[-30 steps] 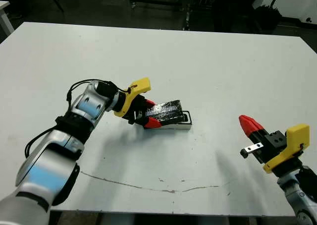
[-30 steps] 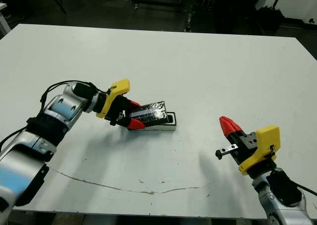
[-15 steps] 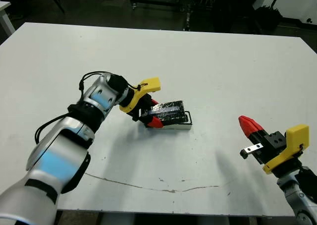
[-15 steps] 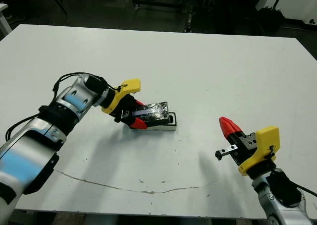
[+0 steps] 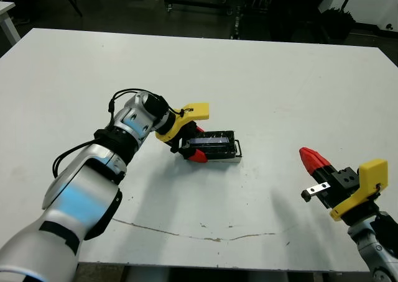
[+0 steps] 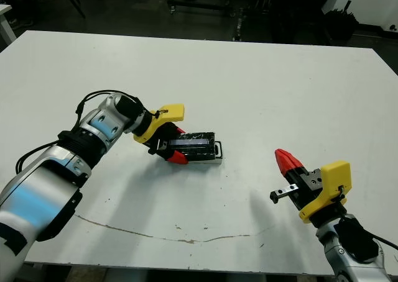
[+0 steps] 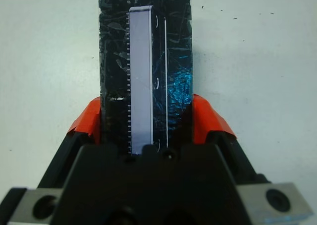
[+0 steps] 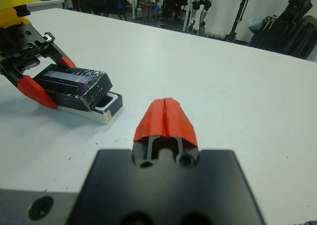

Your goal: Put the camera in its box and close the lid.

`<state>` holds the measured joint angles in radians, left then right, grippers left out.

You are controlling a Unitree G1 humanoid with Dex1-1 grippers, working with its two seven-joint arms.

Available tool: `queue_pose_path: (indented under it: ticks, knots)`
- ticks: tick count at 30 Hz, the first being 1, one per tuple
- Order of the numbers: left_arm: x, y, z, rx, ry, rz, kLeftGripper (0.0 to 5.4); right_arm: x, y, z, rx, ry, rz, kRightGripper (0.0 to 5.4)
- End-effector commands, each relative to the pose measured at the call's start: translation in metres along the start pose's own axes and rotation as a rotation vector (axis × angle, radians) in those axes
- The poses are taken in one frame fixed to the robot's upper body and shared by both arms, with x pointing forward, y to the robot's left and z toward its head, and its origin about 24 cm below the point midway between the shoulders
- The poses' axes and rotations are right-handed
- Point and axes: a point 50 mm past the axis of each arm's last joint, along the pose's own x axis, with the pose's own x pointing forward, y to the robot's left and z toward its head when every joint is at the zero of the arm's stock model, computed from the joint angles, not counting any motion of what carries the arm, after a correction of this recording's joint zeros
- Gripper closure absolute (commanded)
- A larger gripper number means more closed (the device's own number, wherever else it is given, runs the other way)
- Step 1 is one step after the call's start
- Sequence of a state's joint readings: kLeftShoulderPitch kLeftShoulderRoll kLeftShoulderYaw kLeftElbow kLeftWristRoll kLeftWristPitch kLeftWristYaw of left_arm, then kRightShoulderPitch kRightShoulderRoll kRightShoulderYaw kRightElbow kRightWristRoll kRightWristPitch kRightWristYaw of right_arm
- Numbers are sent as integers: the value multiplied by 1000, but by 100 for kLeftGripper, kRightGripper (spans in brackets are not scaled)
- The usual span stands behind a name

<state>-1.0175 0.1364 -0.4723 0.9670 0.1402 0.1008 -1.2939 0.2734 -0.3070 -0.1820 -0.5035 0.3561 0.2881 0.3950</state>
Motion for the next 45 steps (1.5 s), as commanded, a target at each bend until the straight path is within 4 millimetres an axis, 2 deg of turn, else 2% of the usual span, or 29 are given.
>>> queue_pose_path:
  ticks: [1, 20, 32, 34, 45]
  knots:
    - [28, -12, -5, -42, 1, -37, 228, -3, -2, 0, 1, 2, -12, 540]
    - [54, -18, 23, -4, -37, -68, 228, -4, -5, 4, -22, -2, -25, 540]
    - [60, -20, 17, -45, 17, -35, 228, -6, -7, 4, -13, -11, -36, 540]
    - [61, -21, 15, -16, 20, -32, 188, -6, -7, 3, 1, -12, -34, 540]
    - [57, -20, 3, 33, 38, 15, 50, -6, -6, 2, -4, -17, -29, 540]
